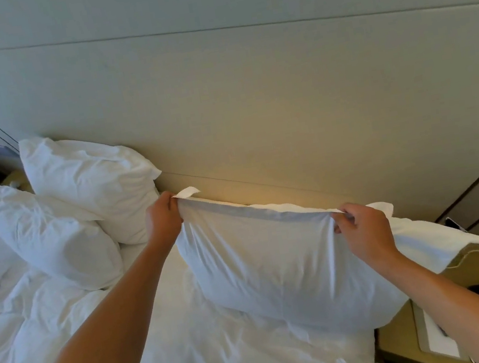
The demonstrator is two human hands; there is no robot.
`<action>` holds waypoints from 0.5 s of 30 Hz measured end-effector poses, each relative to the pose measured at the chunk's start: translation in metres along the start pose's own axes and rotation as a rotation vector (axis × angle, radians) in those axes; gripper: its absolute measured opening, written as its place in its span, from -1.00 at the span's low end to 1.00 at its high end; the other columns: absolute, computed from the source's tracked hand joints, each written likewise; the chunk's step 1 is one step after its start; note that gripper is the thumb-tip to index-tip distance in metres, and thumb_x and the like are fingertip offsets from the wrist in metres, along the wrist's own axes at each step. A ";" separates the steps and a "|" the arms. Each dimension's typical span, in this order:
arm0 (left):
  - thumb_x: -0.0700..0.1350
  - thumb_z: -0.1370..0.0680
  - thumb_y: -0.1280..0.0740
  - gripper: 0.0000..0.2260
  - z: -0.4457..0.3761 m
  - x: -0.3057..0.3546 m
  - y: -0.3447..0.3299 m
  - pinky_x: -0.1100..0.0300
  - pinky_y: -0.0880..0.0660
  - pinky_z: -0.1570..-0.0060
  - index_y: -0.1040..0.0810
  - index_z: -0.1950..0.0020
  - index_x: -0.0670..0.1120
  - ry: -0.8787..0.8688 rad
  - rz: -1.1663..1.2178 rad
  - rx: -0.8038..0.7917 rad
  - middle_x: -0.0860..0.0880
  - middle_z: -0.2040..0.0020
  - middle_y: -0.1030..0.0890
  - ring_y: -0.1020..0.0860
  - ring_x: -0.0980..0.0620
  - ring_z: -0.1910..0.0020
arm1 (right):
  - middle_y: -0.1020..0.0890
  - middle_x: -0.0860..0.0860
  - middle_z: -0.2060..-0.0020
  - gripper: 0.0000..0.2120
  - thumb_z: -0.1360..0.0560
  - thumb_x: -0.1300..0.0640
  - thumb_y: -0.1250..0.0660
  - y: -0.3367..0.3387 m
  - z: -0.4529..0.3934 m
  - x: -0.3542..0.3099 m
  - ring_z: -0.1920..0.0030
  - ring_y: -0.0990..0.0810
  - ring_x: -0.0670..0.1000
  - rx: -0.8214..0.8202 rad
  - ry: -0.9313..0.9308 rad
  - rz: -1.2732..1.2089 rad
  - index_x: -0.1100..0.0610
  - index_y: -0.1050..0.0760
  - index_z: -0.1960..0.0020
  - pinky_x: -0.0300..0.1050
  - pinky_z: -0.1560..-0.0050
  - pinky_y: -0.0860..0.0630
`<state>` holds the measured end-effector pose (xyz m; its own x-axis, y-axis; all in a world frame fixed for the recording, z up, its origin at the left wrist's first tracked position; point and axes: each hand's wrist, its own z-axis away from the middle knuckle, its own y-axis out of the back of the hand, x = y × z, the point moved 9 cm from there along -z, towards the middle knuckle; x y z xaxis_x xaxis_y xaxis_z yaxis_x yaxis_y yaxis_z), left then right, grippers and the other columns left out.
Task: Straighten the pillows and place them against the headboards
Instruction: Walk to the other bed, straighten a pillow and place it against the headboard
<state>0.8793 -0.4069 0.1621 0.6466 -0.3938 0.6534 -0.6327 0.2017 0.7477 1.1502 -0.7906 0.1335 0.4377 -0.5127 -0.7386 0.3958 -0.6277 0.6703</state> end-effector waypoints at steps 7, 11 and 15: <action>-0.08 -0.66 -0.11 -0.72 -0.016 -0.005 0.040 -0.10 -0.57 0.10 -0.53 0.09 -0.15 0.025 -0.112 0.169 -0.18 0.27 -0.64 -0.62 -0.21 0.20 | -0.70 -0.07 0.37 -0.73 -0.62 0.08 -0.38 -0.006 -0.017 -0.044 0.23 -0.71 0.07 0.005 0.061 -0.070 0.12 -0.60 0.23 0.09 0.08 -0.65; -0.20 -0.60 -0.21 -0.79 -0.010 -0.006 -0.006 -0.01 -0.56 -0.09 -0.60 -0.15 -0.13 0.097 -0.144 -0.033 -0.19 -0.05 -0.67 -0.62 -0.23 -0.06 | -0.70 0.01 0.37 -0.69 -0.62 0.08 -0.38 -0.038 -0.016 -0.045 0.24 -0.70 0.11 -0.095 0.035 -0.036 0.15 -0.58 0.27 0.11 0.09 -0.64; -0.20 -0.59 -0.33 -0.62 0.031 0.006 -0.098 0.01 -0.45 -0.34 -0.50 -0.42 -0.03 0.000 -0.162 -0.463 -0.14 -0.40 -0.51 -0.52 -0.15 -0.31 | -0.68 -0.02 0.39 -0.67 -0.62 0.09 -0.36 -0.056 -0.014 -0.029 0.26 -0.67 0.07 -0.124 -0.012 -0.006 0.08 -0.54 0.33 0.09 0.10 -0.62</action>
<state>0.9320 -0.4564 0.0894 0.7212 -0.4528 0.5242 -0.2682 0.5152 0.8140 1.1268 -0.7319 0.1184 0.4259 -0.5165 -0.7428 0.4952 -0.5541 0.6692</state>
